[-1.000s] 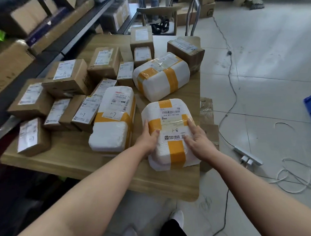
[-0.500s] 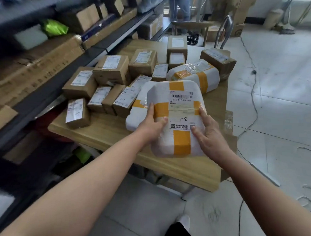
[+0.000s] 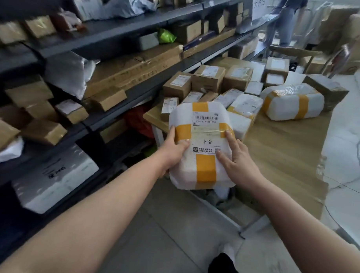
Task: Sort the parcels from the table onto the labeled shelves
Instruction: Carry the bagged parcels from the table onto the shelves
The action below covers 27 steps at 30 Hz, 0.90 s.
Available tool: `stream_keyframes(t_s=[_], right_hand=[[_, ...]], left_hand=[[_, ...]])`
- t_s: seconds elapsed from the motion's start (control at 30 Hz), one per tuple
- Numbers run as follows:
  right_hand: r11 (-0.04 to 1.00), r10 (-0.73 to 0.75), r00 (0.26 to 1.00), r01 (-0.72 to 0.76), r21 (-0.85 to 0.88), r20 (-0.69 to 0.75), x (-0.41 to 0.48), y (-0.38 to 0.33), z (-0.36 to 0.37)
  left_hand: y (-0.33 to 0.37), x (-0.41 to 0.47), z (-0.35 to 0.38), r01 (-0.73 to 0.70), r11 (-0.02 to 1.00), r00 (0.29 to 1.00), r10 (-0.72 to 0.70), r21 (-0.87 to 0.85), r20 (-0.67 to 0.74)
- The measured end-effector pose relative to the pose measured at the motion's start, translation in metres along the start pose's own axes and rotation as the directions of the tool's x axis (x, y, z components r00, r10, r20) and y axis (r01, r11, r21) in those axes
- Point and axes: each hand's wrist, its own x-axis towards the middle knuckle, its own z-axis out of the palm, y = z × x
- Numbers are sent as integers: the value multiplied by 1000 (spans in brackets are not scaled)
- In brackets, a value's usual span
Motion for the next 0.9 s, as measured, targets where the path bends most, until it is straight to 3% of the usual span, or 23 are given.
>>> stream_keyframes(t_s=[0.2,0.4,0.6,0.77,0.9], right_hand=[[997,-68,971,72,-9,228,-4,-50,75],[966,-227,855,259,-7,466,3,-107,151],[885,-363,627,463,44,689,-6,-157,219],[788,-445,392,598,144,806,-25,-188,254],[698,-471,159,668,256,868,-56,-208,285]], left_hand=[[-59,-50,-74,102,991,971,-118,-86,-209],[-110,-103,-134,177,958,854,-264,-227,-448],[-151,-166,-168,206,893,660,-428,-399,-618],[-170,-214,-167,206,789,467,-599,-578,-651],[-186,-259,-153,155,696,269,-713,-702,-647]])
